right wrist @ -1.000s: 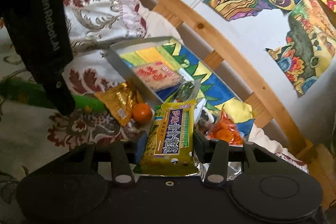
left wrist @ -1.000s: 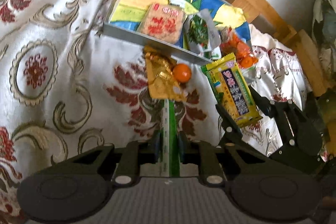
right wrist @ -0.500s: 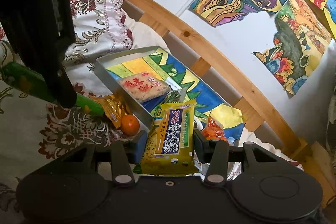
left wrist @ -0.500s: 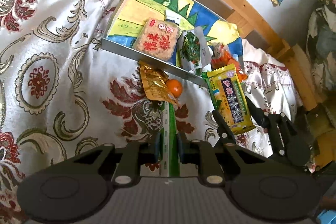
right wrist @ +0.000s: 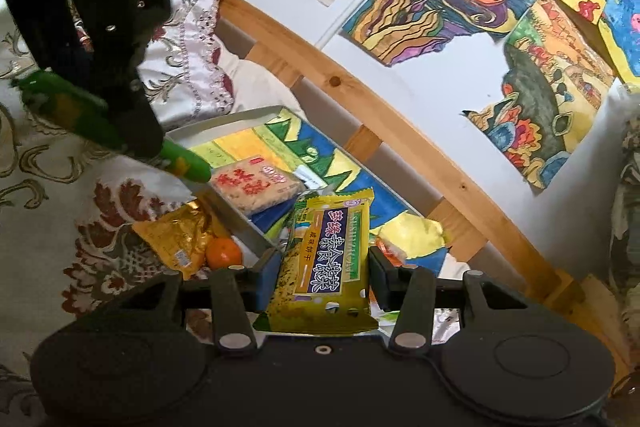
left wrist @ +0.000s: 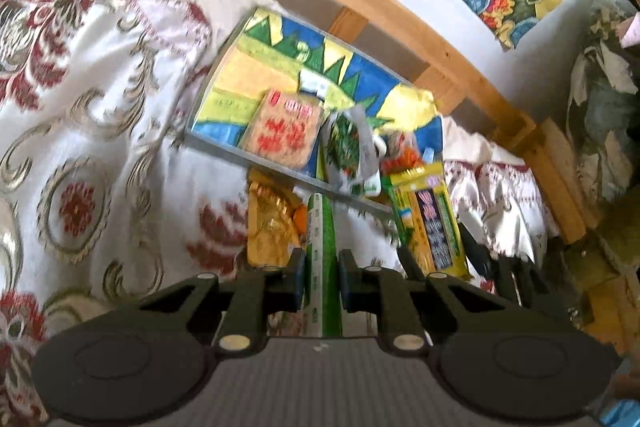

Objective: Organize snacks
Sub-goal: 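Lift and carry the green stick snack and yellow bar toward the tray with both grippers, then lower the green stick snack and yellow bar into the tray and open both grippers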

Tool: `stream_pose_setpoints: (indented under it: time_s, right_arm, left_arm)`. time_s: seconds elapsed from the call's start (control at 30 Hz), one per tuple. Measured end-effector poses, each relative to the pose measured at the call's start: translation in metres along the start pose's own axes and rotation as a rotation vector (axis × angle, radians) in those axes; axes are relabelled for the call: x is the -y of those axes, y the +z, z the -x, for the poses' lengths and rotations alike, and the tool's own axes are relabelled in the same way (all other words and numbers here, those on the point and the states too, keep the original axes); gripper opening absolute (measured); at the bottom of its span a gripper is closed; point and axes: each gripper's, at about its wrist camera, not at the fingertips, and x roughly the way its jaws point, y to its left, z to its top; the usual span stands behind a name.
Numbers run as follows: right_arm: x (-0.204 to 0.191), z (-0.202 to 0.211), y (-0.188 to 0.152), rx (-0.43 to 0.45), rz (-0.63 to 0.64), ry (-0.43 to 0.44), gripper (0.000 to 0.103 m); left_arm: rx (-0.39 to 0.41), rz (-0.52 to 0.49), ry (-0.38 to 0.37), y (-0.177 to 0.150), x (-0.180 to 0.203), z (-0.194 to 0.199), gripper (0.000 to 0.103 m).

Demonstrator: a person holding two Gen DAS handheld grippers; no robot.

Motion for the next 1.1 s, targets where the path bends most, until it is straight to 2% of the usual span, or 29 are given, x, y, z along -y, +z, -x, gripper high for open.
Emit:
stream_pose_setpoints:
  time_s: [0.27,0.5,0.6,0.83,1.1]
  right_arm:
    - [0.046,-0.016,-0.006,-0.019,-0.050,-0.107,0.049]
    - [0.089,-0.050,-0.017,-0.032,-0.052,-0.204,0.049]
    - [0.106,-0.067,-0.025,-0.056,-0.068,-0.224,0.049]
    - [0.126,-0.104,-0.044,-0.077,-0.090,-0.211,0.049]
    - [0.116,-0.128,-0.053,-0.085,-0.068,-0.149,0.049]
  left_arm:
    - [0.113,-0.071,-0.022,0.037,0.039,-0.027,0.019]
    - [0.181,-0.115,-0.010,0.075,0.085,-0.080,0.019]
    - [0.181,-0.134,0.007,0.084,0.097,-0.105,0.019]
    - [0.165,-0.177,0.066,0.082,0.104,-0.157,0.019]
    - [0.206,-0.230,0.176,0.068,0.096,-0.184,0.019]
